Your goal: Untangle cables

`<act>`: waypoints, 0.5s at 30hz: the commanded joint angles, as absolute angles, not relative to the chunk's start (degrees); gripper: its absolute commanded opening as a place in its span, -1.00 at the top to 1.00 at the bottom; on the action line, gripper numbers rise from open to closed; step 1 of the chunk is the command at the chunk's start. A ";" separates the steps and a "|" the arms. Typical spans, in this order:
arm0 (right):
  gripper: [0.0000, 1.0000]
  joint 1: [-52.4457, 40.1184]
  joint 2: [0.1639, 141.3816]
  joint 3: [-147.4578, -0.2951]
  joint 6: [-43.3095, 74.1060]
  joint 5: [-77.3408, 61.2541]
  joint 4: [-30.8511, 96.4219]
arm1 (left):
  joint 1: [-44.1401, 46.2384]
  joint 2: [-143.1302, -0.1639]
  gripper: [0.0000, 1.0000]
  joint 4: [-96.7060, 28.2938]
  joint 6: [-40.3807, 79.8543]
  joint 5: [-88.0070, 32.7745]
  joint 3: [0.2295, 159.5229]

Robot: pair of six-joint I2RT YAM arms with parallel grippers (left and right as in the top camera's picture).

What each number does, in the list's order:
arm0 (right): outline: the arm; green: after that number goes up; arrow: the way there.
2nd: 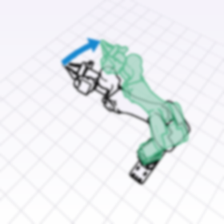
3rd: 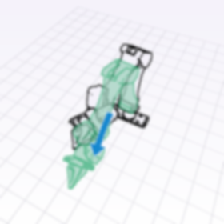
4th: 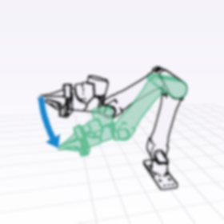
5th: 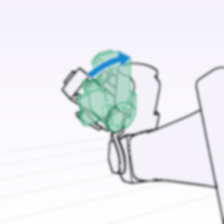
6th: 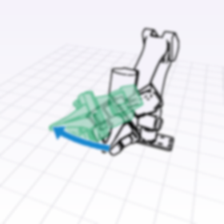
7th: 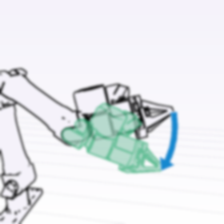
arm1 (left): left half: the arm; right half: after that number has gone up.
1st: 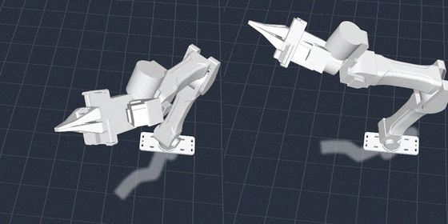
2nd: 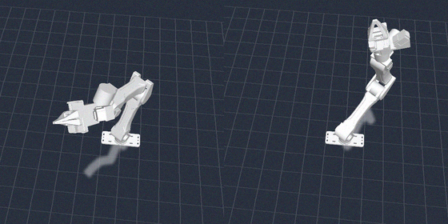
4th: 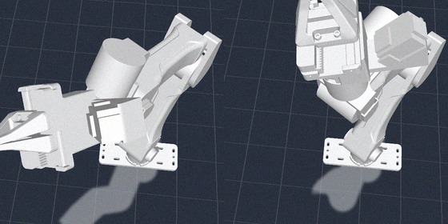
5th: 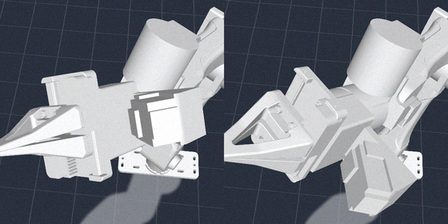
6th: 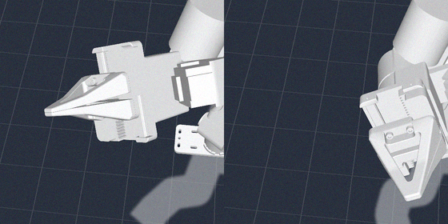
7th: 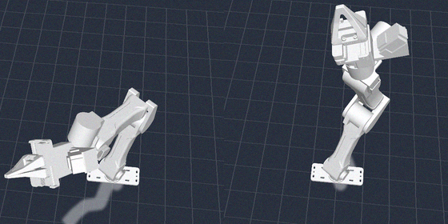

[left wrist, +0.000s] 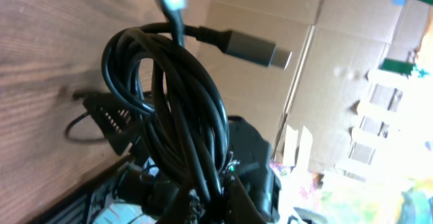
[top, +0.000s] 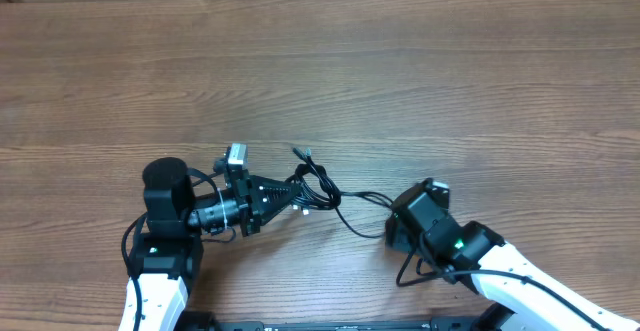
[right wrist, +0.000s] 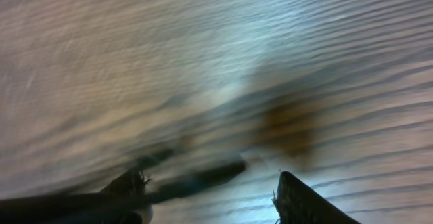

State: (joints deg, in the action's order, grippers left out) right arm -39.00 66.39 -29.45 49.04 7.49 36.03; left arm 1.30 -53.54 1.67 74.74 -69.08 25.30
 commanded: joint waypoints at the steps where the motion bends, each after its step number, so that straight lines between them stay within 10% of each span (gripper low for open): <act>1: -0.54 -33.71 66.43 -28.91 54.13 7.62 36.40 | -0.80 -52.71 0.91 5.91 70.57 -74.46 26.30; 7: -0.98 -25.87 66.43 -28.91 54.26 1.80 33.61 | -0.78 -52.71 0.91 10.63 68.05 -75.81 26.30; 15: -1.00 -16.58 66.43 -28.91 52.56 -6.09 33.08 | -0.78 -52.71 0.91 10.96 68.05 -76.12 26.30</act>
